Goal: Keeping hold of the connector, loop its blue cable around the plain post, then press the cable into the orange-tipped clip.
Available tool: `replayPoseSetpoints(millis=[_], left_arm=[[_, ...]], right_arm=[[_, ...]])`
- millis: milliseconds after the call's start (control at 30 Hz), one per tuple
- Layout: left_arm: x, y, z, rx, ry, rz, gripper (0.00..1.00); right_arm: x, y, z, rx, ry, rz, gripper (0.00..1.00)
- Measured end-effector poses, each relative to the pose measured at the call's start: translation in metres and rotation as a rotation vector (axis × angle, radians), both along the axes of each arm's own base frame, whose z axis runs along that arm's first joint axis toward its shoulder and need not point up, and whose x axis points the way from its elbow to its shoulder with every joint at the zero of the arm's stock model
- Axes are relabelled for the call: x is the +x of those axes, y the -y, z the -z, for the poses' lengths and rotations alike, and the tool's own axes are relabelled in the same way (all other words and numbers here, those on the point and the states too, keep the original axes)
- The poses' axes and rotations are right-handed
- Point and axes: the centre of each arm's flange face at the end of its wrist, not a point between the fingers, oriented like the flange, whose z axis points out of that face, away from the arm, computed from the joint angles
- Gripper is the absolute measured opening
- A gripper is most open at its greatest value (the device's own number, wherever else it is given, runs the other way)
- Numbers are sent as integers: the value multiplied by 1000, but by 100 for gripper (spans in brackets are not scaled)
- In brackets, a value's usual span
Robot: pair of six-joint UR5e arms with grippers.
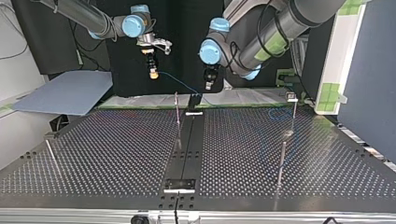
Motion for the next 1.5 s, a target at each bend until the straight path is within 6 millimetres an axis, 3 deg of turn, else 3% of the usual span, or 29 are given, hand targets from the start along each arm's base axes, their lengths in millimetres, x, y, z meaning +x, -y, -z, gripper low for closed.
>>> replayPoseSetpoints(millis=[200, 700, 1100, 1500], left_arm=[[-1, 5, -14, 23, -7, -9, 100], [22, 39, -40, 11, -48, 84, 100], [53, 44, -32, 54, -114, 92, 100], [70, 26, -18, 144, -219, 87, 100]], right_arm=[[2, -3, 1, 7, -4, -7, 0], [5, -3, 5, 2, -18, -27, 0], [8, -3, 20, 23, -61, -38, 0], [9, -2, 19, 17, -57, -40, 0]])
